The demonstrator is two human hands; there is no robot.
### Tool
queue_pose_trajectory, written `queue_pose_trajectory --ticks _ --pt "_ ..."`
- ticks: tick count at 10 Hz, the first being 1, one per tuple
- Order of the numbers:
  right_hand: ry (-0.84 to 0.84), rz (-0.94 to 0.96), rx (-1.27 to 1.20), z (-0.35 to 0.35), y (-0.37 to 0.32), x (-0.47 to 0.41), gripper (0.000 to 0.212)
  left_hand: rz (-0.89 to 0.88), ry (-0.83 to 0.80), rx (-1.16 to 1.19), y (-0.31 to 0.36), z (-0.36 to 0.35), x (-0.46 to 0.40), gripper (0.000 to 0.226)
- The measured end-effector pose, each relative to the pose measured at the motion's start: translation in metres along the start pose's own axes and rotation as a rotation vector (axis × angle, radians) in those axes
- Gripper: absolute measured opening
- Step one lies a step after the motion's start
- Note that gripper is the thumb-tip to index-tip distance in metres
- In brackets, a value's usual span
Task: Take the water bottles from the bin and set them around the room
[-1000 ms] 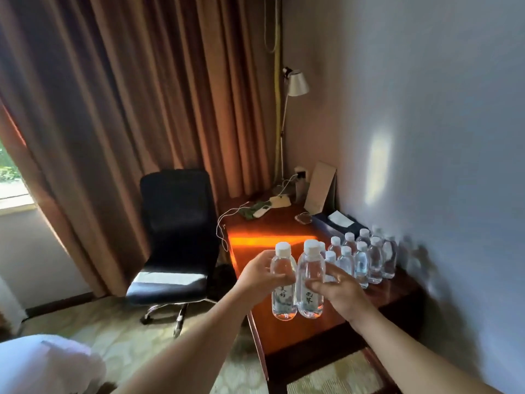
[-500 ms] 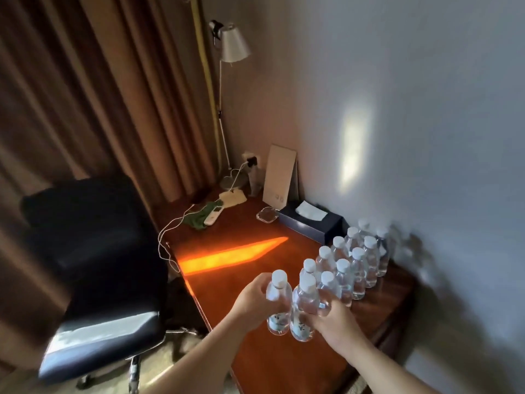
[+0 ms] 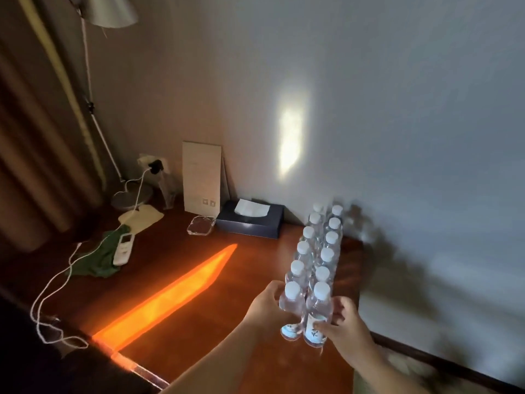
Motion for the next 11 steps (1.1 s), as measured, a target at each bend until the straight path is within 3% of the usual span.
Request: queue_pose_trajectory --ticks 1,4,8,11 --pt "0.054 -0.031 0.025 -0.01 0.004 0.003 0.073 -0.047 -0.037 -0.02 -0.01 0.001 -0.012 0.074" --pt "0.183 -0.076 -0.021 -0.013 0.018 0.003 0.057 -0.102 -0.087 -0.028 -0.018 -0.001 -0.031 0.072" --pt "0.137 -0.095 -0.056 -0.024 0.017 -0.006 0.061 -0.099 -0.071 -0.163 -0.013 0.005 -0.027 0.069" --pt "0.122 -0.093 -0.047 -0.015 0.014 -0.004 0.053 -0.08 -0.238 0.039 -0.028 -0.001 -0.031 0.094"
Point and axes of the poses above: each hand's wrist, its own x-axis away from the middle knuckle, its own z-axis out of the back of the hand, y = z × x, the point moved 6 cm from there along -x, towards the middle knuckle, and after that the axes turned 13 degrees about -y, right-handed, at the moved point
